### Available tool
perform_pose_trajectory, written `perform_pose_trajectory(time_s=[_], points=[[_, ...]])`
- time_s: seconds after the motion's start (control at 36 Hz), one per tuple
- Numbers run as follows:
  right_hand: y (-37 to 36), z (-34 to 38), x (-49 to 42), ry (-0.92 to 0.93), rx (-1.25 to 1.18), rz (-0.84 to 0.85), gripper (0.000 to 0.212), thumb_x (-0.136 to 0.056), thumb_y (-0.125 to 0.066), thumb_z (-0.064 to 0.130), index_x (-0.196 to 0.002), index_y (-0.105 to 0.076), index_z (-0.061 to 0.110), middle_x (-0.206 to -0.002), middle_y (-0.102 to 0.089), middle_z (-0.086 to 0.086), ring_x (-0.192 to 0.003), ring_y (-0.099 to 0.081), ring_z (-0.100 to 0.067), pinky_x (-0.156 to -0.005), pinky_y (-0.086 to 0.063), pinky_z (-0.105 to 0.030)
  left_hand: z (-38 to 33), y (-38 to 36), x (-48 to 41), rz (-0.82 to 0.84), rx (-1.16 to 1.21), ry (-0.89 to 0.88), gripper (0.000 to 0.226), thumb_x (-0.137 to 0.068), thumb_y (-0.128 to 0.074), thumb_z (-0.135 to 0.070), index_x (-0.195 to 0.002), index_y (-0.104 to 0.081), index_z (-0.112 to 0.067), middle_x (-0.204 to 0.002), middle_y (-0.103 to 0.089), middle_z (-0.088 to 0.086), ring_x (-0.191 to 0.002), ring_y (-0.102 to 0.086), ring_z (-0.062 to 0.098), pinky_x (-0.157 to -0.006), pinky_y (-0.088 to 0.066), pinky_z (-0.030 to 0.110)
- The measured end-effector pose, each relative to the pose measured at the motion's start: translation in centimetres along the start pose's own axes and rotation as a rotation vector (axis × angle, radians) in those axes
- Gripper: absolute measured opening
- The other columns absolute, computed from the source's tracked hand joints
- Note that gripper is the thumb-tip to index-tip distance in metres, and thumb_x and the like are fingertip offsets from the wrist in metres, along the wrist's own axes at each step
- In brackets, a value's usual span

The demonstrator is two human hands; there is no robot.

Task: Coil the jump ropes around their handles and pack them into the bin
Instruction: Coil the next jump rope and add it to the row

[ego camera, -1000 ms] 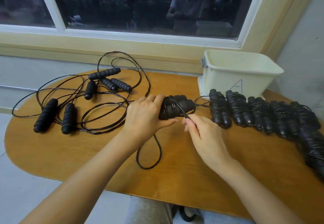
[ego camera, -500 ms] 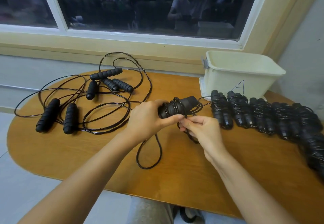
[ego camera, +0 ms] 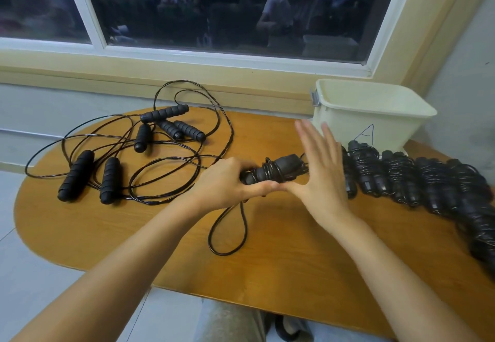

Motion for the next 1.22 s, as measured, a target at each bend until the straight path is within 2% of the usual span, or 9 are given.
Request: perform_pose_trajectory(time_s=[0.17,0.31,0.47,0.64,0.81,0.89,1.0,1.11,1.22], points=[[0.7,-0.7,-0.6,0.443,0.089,0.33,0.084,-0.081,-0.062,0.048,-0.154,-0.022,0.034,-0.156,-0.035,0.013,-0.143,-0.036,-0.009,-0.121,-0.005,-0.056,-0.9,0.6,-0.6,0.206,-0.049,-0.024,0.056,-0.076,-0.056,-0.07,-0.093,-0.068,-0.018,-0.073,-0.068,0.002,-0.061,-0.06,0.014,-0.054,-0.045,0.026],[1.1,-0.4,-0.1,0.142,-0.322,0.37,0.049,-0.08,-0.074,0.038,-0.127,-0.058,0.04,-0.126,-0.061,0.023,-0.12,-0.049,0.014,-0.113,-0.03,-0.02,-1.3,3.0,-1.0,0.296,0.214,0.234,0.082,-0.074,-0.032,-0.074,-0.127,-0.059,-0.017,-0.095,-0.07,0.002,-0.077,-0.067,0.002,-0.071,-0.053,0.021],[1.3,-0.4,-0.1,-0.279,-0.717,0.112,0.047,-0.081,-0.077,0.01,-0.112,-0.06,0.041,-0.108,-0.068,0.018,-0.102,-0.063,0.006,-0.083,-0.05,-0.013,-0.4,1.9,-0.7,0.15,1.158,0.365,0.094,-0.084,-0.017,-0.08,-0.129,-0.056,-0.007,-0.12,-0.069,0.014,-0.1,-0.069,0.022,-0.091,-0.056,0.032],[-0.1,-0.3,0.2,-0.554,-0.945,-0.048,0.039,-0.083,-0.076,0.014,-0.119,-0.065,0.021,-0.112,-0.073,0.003,-0.106,-0.068,-0.008,-0.094,-0.055,-0.035,-3.1,-3.1,0.0,-0.061,0.839,0.168,0.053,-0.082,-0.056,-0.051,-0.132,-0.042,-0.049,-0.115,-0.067,-0.01,-0.107,-0.067,0.011,-0.091,-0.054,0.031],[-1.0,-1.5,-0.2,-0.55,-0.849,-0.066,0.036,-0.082,-0.078,0.023,-0.115,-0.065,0.03,-0.114,-0.071,0.007,-0.107,-0.066,-0.007,-0.097,-0.053,-0.036,-1.8,-4.8,-1.8,0.058,0.873,0.074,0.089,-0.089,-0.07,-0.014,-0.152,-0.015,-0.044,-0.088,-0.073,0.008,-0.069,-0.067,0.022,-0.068,-0.057,0.031],[-1.7,-2.7,-0.3,-0.568,-0.858,-0.035,0.063,-0.079,-0.077,0.033,-0.138,-0.056,0.022,-0.127,-0.067,0.004,-0.117,-0.062,-0.006,-0.101,-0.052,-0.036,-0.8,-4.8,-3.2,0.095,0.806,0.085,0.085,-0.092,-0.067,-0.013,-0.154,-0.013,-0.038,-0.08,-0.071,0.002,-0.057,-0.056,0.012,-0.058,-0.048,0.023],[-2.7,-4.1,-0.6,-0.519,-0.705,0.056,0.086,-0.077,-0.067,0.054,-0.152,-0.028,0.042,-0.151,-0.04,0.016,-0.136,-0.038,0.0,-0.109,-0.039,-0.029,0.4,-4.8,-5.1,0.206,0.746,0.085,0.078,-0.096,-0.061,-0.013,-0.153,-0.014,-0.037,-0.071,-0.069,-0.008,-0.051,-0.041,0.006,-0.05,-0.036,0.018],[-3.3,-5.1,-0.8,-0.432,-0.549,0.12,0.074,-0.09,-0.056,0.05,-0.152,-0.017,0.046,-0.124,-0.039,0.041,-0.108,-0.043,0.028,-0.086,-0.039,-0.003,1.7,-4.9,-6.8,0.313,0.694,0.079,0.075,-0.096,-0.06,-0.014,-0.154,-0.015,-0.032,-0.066,-0.067,-0.008,-0.048,-0.037,0.005,-0.046,-0.032,0.017],[-4.3,-5.9,-0.5,-0.432,-0.508,0.121,0.074,-0.087,-0.049,0.056,-0.152,-0.017,0.043,-0.124,-0.047,0.032,-0.114,-0.051,0.007,-0.094,-0.043,-0.018,1.5,-5.1,-7.7,0.341,0.699,0.039,0.067,-0.098,-0.054,-0.002,-0.151,-0.019,-0.022,-0.06,-0.067,-0.004,-0.046,-0.05,-0.002,-0.048,-0.038,0.01]])
Point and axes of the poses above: each hand's wrist, its own x-axis away from the middle knuckle, its own y-axis out of the back of the hand, z = x × y, the point moved 1 cm from there along -x, towards the middle knuckle
